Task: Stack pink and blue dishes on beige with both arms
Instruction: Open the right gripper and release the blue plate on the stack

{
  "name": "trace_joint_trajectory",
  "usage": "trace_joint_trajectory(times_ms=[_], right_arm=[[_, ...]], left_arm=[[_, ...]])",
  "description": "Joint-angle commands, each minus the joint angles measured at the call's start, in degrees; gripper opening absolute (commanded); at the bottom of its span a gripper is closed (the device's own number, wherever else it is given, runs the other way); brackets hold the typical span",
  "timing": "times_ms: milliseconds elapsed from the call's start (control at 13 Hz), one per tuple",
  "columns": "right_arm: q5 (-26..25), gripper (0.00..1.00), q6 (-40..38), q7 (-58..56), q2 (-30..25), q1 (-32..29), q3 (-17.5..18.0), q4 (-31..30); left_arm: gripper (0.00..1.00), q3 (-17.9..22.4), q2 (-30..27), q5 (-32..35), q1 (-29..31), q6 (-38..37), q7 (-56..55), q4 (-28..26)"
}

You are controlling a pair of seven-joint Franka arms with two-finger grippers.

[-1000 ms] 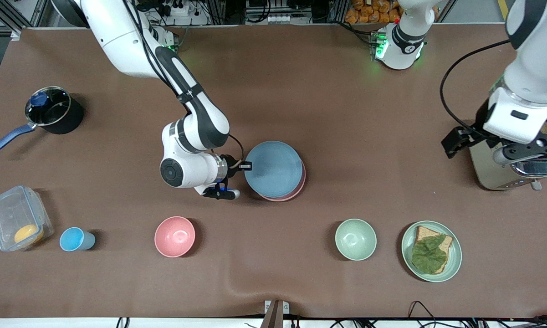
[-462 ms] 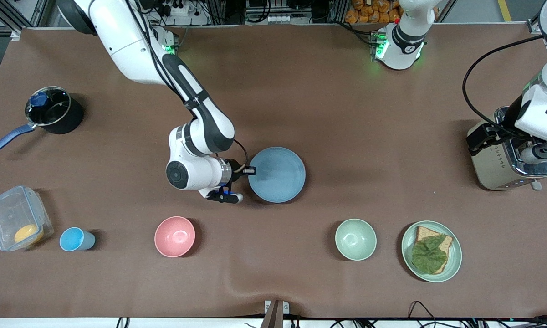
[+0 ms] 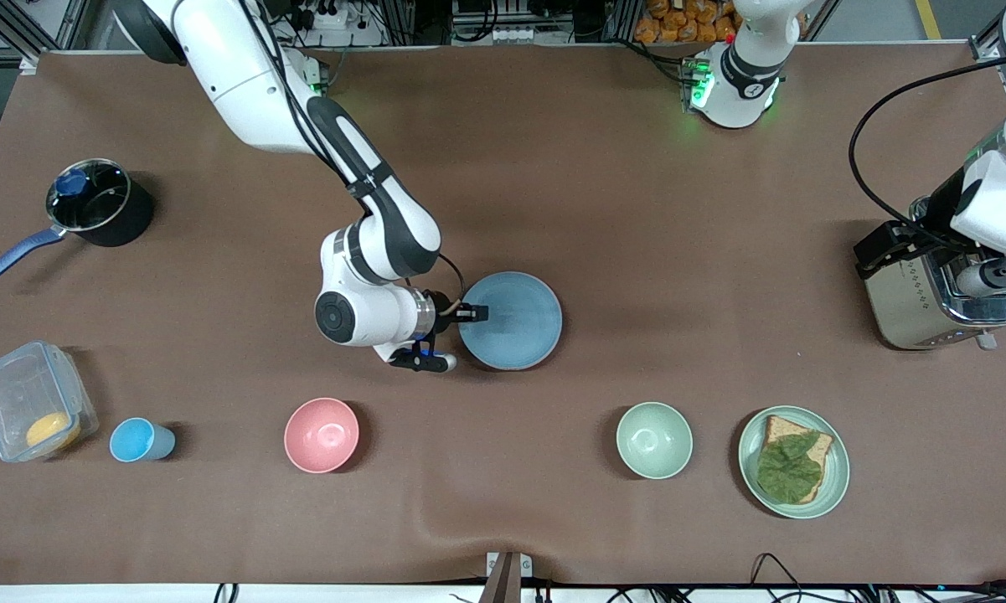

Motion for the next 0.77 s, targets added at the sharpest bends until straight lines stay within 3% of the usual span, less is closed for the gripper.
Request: trace_joint_trajectory(times_ms=[0, 308, 615, 692], right_arm=[[0.61, 1.00, -0.83, -0.56, -0.27, -1.33, -0.38, 1.06], [-0.18, 1.00, -10.92, -0.56, -3.34, -7.21, -0.64, 1.15], [-6.85, 1.00, -14.62, -0.47, -6.60, -11.61, -0.64, 1.07], [-10.70, 1.00, -16.37, -0.47, -7.21, -13.10, -0.64, 1.15]], left_arm=[[1.00, -0.44, -1.20, -2.05, 1.31, -1.06, 3.16, 0.09], [1.00, -0.44, -1.11, -3.10, 1.84, -0.97, 3.25, 0.09], [1.00, -0.44, -1.20, -3.54, 1.84, -0.97, 4.04, 1.66], [1.00, -0.44, -1.20, -3.63, 1.84, -0.97, 4.30, 2.45]])
